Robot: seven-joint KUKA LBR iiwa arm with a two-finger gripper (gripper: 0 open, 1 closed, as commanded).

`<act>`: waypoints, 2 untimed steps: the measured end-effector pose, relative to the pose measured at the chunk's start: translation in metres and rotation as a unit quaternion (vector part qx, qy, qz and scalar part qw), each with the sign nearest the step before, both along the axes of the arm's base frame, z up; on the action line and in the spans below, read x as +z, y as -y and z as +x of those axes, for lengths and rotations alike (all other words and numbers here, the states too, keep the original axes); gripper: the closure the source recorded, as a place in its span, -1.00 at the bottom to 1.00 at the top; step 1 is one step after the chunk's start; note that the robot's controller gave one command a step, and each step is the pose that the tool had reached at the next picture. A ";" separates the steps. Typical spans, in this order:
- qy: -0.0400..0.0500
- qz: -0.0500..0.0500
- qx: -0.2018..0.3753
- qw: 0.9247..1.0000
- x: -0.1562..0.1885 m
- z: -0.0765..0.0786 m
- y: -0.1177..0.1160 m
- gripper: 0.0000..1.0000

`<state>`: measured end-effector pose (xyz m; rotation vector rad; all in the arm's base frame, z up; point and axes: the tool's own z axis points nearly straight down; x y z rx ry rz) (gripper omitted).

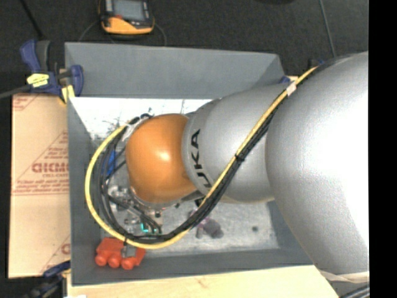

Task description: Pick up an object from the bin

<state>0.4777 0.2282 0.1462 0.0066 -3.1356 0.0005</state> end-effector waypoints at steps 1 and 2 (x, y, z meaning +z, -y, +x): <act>0.005 0.001 0.025 1.000 -0.060 -0.004 -0.001 -1.00; 0.006 0.002 0.023 1.000 -0.057 -0.004 -0.002 1.00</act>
Offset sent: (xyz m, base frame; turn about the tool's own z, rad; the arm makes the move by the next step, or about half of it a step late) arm -0.0060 0.0019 -0.0583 -0.0506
